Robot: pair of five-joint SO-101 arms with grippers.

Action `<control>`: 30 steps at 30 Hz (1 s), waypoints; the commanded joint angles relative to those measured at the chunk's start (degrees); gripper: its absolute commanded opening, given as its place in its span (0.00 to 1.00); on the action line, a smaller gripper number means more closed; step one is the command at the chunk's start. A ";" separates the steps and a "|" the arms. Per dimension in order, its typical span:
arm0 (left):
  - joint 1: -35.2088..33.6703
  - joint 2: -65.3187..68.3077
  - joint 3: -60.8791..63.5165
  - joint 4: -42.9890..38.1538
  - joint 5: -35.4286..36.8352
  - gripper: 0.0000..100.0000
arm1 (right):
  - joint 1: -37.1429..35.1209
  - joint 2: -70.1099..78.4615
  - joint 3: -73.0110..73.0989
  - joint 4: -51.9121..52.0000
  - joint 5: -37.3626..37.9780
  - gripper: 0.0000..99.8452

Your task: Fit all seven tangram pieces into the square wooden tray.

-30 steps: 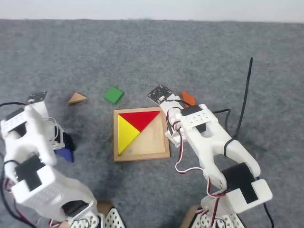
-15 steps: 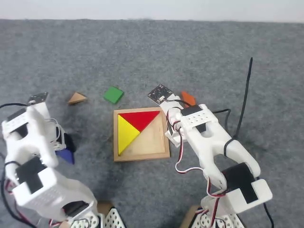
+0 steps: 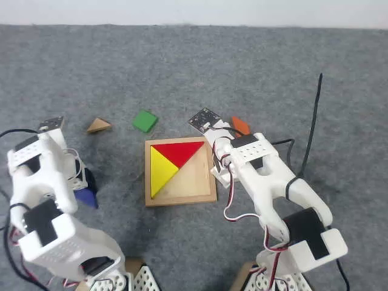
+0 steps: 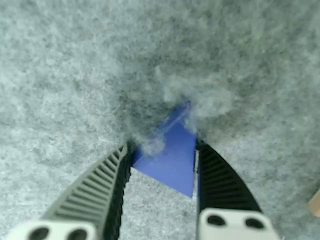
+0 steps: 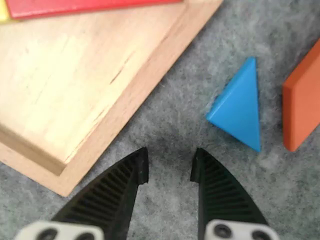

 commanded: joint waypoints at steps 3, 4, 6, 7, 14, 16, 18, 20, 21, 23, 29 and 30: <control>1.23 -6.15 2.51 0.53 1.05 0.13 | -0.40 -0.75 -2.81 0.92 0.62 0.16; 1.41 -8.44 3.12 0.70 1.05 0.13 | -0.40 -0.75 -2.81 0.92 0.62 0.16; 1.58 -13.19 4.88 0.79 1.23 0.13 | -0.40 -0.75 -2.81 0.92 0.62 0.16; 1.58 -15.47 5.58 0.70 1.32 0.13 | -0.40 -0.75 -2.81 0.92 0.62 0.16; 1.85 -22.51 6.99 0.70 3.60 0.13 | -0.40 -0.75 -2.81 0.92 0.62 0.16; 2.64 -22.51 7.69 0.70 3.52 0.13 | -0.40 -0.75 -2.81 0.92 0.62 0.16; 2.90 -22.51 8.57 0.62 3.60 0.13 | -0.40 -0.75 -2.81 0.92 0.62 0.16; 2.64 -22.51 8.75 0.62 3.60 0.15 | -0.40 -0.75 -2.81 0.92 0.62 0.16; 1.93 -22.51 9.27 0.70 3.60 0.17 | -0.40 -0.75 -2.81 0.92 0.62 0.16; 0.18 -22.51 10.24 0.09 3.43 0.22 | -0.40 -0.75 -2.81 0.92 0.62 0.16; -1.58 -22.51 13.49 -5.19 3.52 0.24 | -0.40 -0.75 -2.81 0.92 0.62 0.16; -1.67 -22.51 14.20 -6.33 3.60 0.24 | -0.40 -0.75 -2.81 0.92 0.62 0.16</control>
